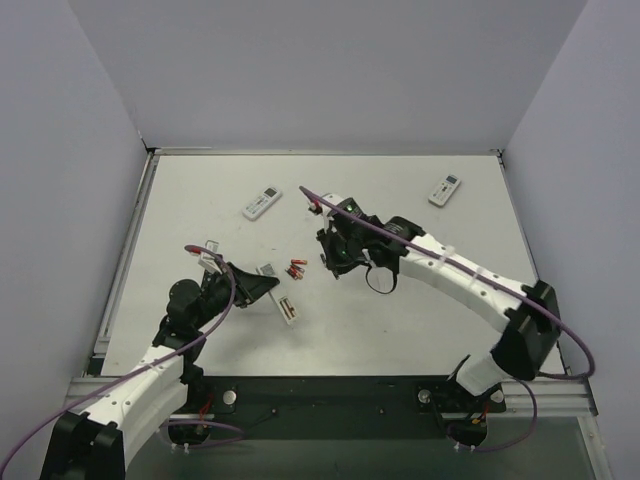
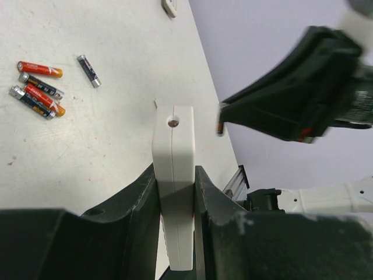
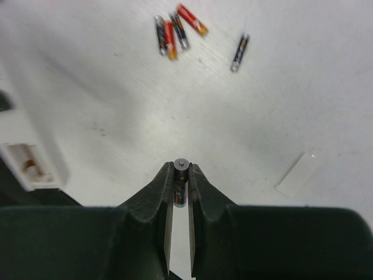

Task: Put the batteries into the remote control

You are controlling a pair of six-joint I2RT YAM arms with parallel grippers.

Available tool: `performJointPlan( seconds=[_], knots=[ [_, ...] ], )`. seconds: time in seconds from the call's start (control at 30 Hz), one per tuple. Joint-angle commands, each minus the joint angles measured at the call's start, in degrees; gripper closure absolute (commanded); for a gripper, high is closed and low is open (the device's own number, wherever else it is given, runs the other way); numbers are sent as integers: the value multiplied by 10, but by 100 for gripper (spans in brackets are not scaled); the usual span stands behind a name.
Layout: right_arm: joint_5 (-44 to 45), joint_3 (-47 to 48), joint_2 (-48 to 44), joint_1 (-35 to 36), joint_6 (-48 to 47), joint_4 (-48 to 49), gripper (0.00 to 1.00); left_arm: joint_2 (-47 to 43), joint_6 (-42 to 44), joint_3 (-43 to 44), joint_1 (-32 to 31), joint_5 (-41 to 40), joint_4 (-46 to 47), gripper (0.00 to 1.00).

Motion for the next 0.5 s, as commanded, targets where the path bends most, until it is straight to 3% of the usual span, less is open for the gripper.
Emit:
performJointPlan(
  seconds=[0.0,0.2,0.47],
  knots=[
    [-17,-23,-108,29,45,114,100,9,-31,-2,2,-8,133,100],
    [-25,-79,-188,93,58,244,100,23,-67,1,0,-20,214,100],
    [-7,-74,-161,140,39,279,100,34,-113,8,-5,-37,282,100]
  ],
)
